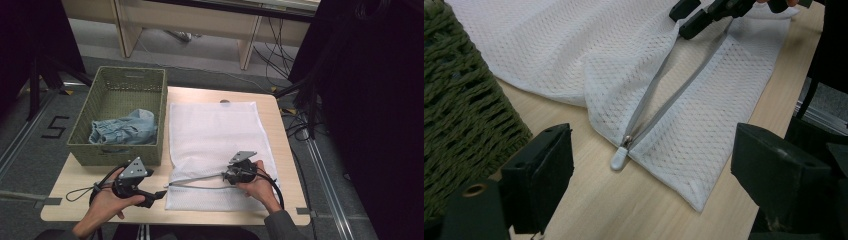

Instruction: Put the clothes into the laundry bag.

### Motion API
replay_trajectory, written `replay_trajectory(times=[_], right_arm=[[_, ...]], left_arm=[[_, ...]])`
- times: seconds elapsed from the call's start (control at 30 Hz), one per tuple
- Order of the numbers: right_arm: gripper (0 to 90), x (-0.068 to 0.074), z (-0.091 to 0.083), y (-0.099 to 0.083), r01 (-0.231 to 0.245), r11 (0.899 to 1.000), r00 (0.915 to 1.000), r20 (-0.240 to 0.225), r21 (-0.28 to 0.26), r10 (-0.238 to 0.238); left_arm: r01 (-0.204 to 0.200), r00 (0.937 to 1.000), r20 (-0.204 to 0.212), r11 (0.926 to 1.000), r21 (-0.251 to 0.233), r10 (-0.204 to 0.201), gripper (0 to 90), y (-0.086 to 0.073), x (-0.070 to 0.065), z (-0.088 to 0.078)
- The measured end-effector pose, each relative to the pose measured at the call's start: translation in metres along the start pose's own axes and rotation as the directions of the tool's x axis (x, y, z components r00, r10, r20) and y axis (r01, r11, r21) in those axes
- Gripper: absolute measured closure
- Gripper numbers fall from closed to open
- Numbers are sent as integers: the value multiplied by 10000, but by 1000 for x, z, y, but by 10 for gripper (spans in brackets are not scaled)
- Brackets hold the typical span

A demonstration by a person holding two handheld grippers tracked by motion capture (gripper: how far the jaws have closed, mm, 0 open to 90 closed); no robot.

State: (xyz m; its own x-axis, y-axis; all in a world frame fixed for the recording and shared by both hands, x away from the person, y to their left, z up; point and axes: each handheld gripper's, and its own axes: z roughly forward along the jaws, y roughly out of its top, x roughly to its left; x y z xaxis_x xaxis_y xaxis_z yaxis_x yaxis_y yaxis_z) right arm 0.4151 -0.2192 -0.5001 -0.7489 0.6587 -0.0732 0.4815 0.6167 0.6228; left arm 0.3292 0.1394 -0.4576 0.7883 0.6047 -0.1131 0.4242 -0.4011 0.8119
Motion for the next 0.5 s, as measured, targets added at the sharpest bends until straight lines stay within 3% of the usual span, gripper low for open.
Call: replay_trajectory(times=[0.13,0.33,0.5], right_arm=[[749,2,3,3,209,9997,9998,56,-84,-208],[880,6,4,10,487,9988,9987,126,24,-488],[899,7,1,13,488,9987,9981,372,-162,-482]], left_arm=[[137,9999,42,9999,-82,-136,166,0,0,1],[-139,9998,-105,9999,45,140,175,1,2,-2],[5,9994,-357,9996,-295,-16,175,4,6,-8]])
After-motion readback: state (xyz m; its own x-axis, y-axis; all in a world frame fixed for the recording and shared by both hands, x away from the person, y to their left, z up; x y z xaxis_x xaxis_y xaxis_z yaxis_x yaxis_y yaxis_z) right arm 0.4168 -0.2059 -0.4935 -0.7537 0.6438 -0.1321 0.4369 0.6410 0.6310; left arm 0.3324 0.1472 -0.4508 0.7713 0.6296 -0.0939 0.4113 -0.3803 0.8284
